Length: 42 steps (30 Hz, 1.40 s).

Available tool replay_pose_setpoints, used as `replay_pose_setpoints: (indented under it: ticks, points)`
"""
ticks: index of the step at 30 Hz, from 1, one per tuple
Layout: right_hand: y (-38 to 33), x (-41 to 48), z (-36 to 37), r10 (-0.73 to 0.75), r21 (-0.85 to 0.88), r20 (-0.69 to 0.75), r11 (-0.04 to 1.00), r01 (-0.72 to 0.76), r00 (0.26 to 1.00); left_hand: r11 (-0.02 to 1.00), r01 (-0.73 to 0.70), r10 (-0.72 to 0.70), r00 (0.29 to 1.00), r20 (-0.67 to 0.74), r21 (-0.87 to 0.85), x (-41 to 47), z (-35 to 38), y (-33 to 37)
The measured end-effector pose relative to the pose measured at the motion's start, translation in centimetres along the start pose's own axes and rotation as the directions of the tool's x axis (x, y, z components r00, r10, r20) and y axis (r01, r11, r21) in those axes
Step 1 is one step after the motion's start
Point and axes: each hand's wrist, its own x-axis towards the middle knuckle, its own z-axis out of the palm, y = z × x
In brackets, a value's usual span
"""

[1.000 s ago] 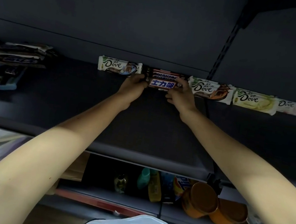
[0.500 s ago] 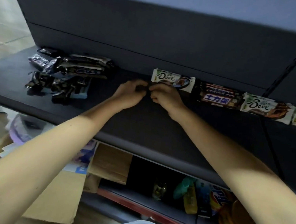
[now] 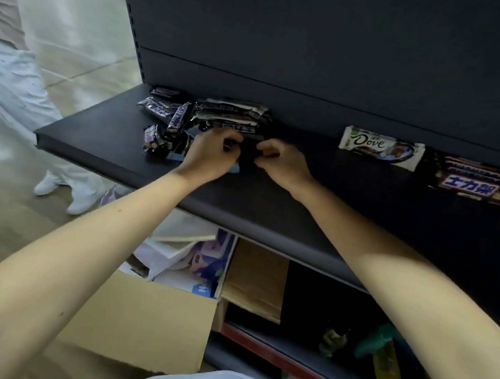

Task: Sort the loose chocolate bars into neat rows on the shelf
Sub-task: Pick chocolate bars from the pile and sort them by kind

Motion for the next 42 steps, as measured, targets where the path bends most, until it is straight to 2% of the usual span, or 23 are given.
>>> replay_pose_setpoints:
  ticks: [2,4,6,8,10,12,15,19,21,23,26,28,30,33,35,39,42]
  points:
    - [-0.5,0.4,0.5,0.005,0.010,-0.018,1.000,-0.005,1.000,0.987,-0.082,0.098,0.988,-0.116,0.138,0.4,-0.9,-1.1]
    - [-0.8,0.5,0.9,0.010,0.021,-0.021,1.000,-0.010,1.000,0.958,-0.090,0.142,0.974,-0.179,0.271,0.9,-1.7,-1.9]
    - [-0.9,0.6,1.1,0.017,0.019,-0.022,1.000,-0.017,1.000,0.927,-0.052,0.109,0.985,-0.134,0.372,1.6,-2.2,-2.2]
    - [-0.8,0.6,1.1,0.033,0.023,-0.032,0.999,-0.032,0.999,0.886,-0.031,0.043,0.999,-0.016,0.462,2.4,-2.4,-2.1]
    - [-0.7,0.6,0.9,0.054,0.044,-0.041,0.998,-0.052,0.998,0.875,0.002,-0.060,0.993,0.106,0.485,3.3,-2.1,-2.0]
    - [-0.4,0.4,0.8,0.073,0.062,-0.039,0.996,-0.070,0.997,0.861,0.039,-0.134,0.979,0.152,0.506,3.8,-1.6,-2.1]
    - [0.1,0.1,0.7,0.097,0.068,-0.038,0.993,-0.094,0.995,0.811,0.050,-0.131,0.987,0.097,0.583,4.1,-1.0,-2.0]
    - [0.4,0.3,0.6,0.131,0.091,-0.075,0.988,-0.124,0.989,0.840,0.073,-0.141,0.986,0.088,0.537,4.0,-0.1,-1.0]
    - [0.4,0.5,0.8,0.181,0.183,-0.084,0.969,-0.163,0.980,0.862,0.075,-0.133,0.988,0.082,0.501,3.6,0.4,-0.7]
    - [0.0,0.6,1.2,0.263,0.387,-0.070,0.896,-0.217,0.962,0.880,0.062,-0.106,0.992,0.068,0.471,3.1,0.6,-0.5]
    - [-1.0,0.7,1.6,0.358,0.706,0.018,0.657,-0.265,0.933,0.914,-0.003,-0.014,0.999,0.039,0.406,2.4,0.8,-0.2]
    - [-1.3,0.9,1.6,0.379,0.822,0.047,0.512,-0.251,0.924,0.948,-0.099,0.087,0.995,0.052,0.302,1.8,1.1,-0.1]
    - [-1.3,1.0,1.5,0.409,0.849,0.028,0.473,-0.237,0.912,0.951,-0.227,0.217,0.974,0.069,0.210,1.3,1.3,-0.1]
    - [-1.2,1.0,1.5,0.440,0.838,-0.052,0.507,-0.200,0.896,0.921,-0.364,0.357,0.931,0.074,0.136,1.0,1.4,-0.7]
    - [-0.9,0.9,0.9,0.400,0.788,-0.107,0.592,-0.167,0.910,0.932,-0.355,0.346,0.932,0.109,0.070,0.9,1.3,-1.0]
    - [0.0,0.4,-1.7,0.252,0.537,-0.169,0.834,-0.126,0.953,0.961,-0.231,0.242,0.968,0.058,-0.154,1.2,1.3,-1.3]
    - [0.5,-0.2,-3.7,0.187,0.327,-0.157,0.936,-0.128,0.970,0.950,-0.272,0.279,0.960,0.024,-0.155,2.0,1.4,-0.6]
